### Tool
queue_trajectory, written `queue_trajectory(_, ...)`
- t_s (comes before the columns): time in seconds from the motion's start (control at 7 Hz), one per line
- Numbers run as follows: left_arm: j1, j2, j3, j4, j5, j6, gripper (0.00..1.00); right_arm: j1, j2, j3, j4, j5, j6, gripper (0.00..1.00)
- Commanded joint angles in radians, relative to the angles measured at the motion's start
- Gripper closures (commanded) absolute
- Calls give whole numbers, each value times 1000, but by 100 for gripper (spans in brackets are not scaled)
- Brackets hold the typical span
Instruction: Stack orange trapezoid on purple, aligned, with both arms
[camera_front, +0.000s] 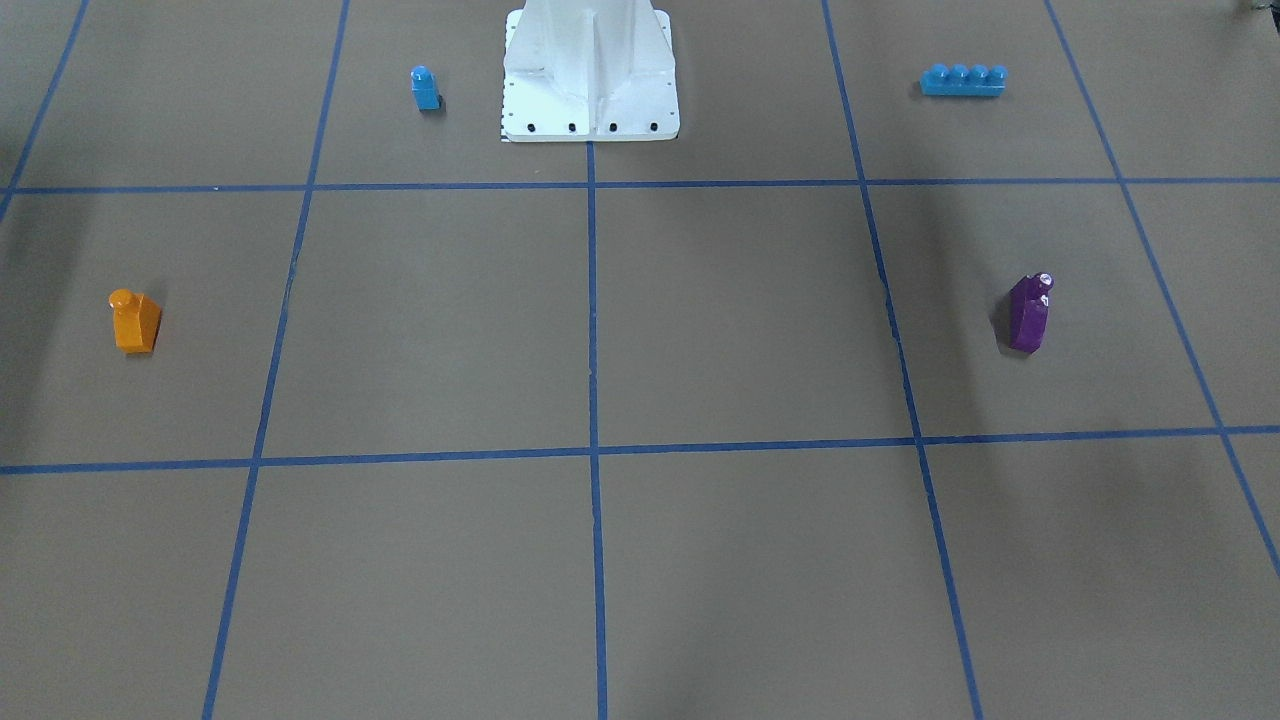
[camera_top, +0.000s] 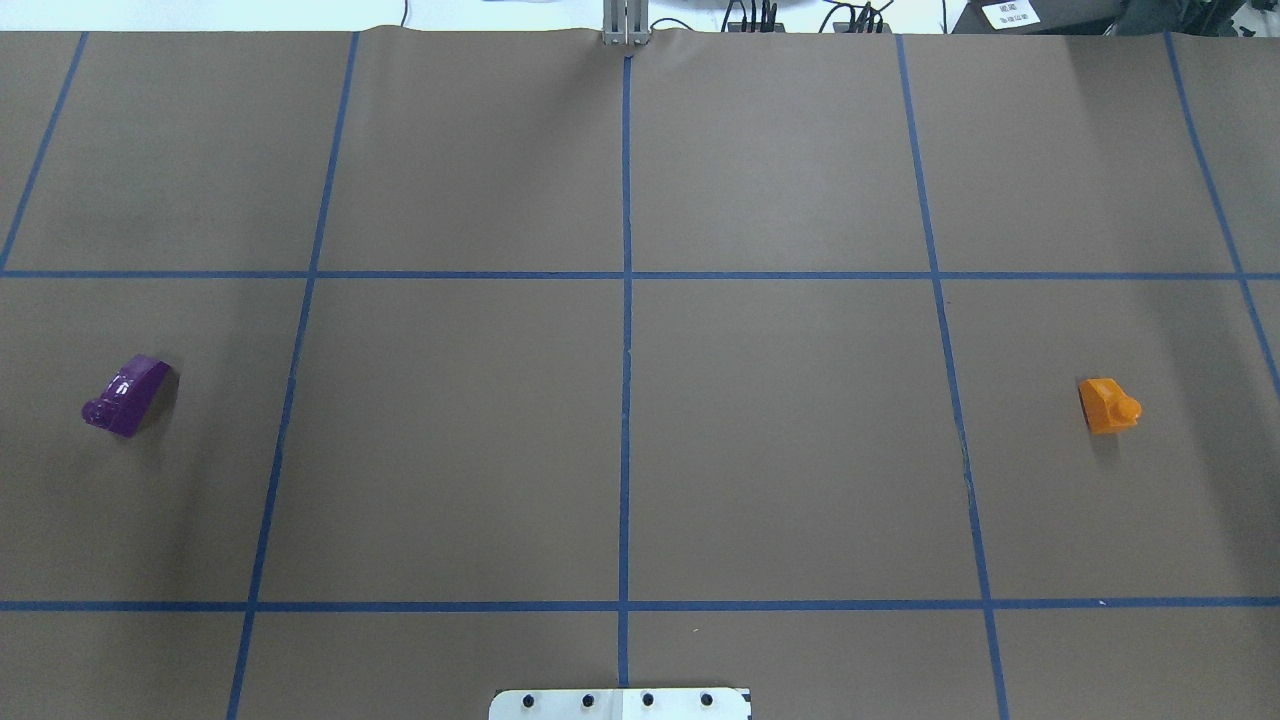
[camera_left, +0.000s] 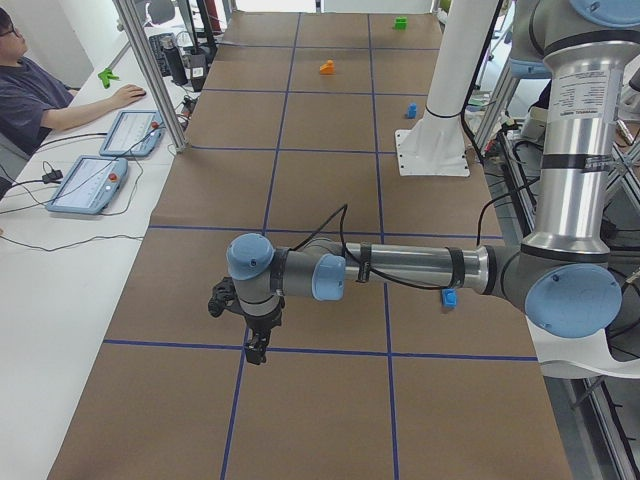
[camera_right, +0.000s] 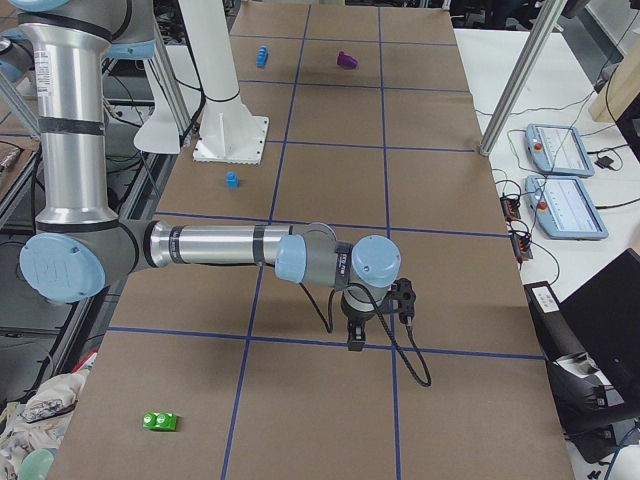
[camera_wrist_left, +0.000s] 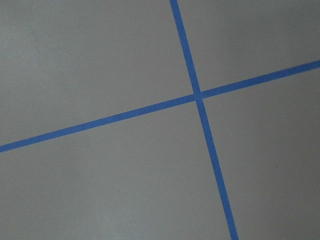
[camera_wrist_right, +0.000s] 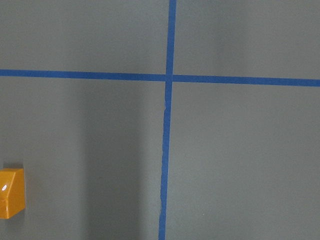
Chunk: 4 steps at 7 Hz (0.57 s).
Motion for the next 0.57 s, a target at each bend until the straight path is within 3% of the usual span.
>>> queue_trajectory(0.0, 0, 0, -2, 3, 1, -1, 0, 0, 8, 5, 0, -10, 0, 0)
queue_trajectory(0.43, 40, -30, -86, -8, 12, -5, 0, 0, 14, 13, 5, -4, 4, 0)
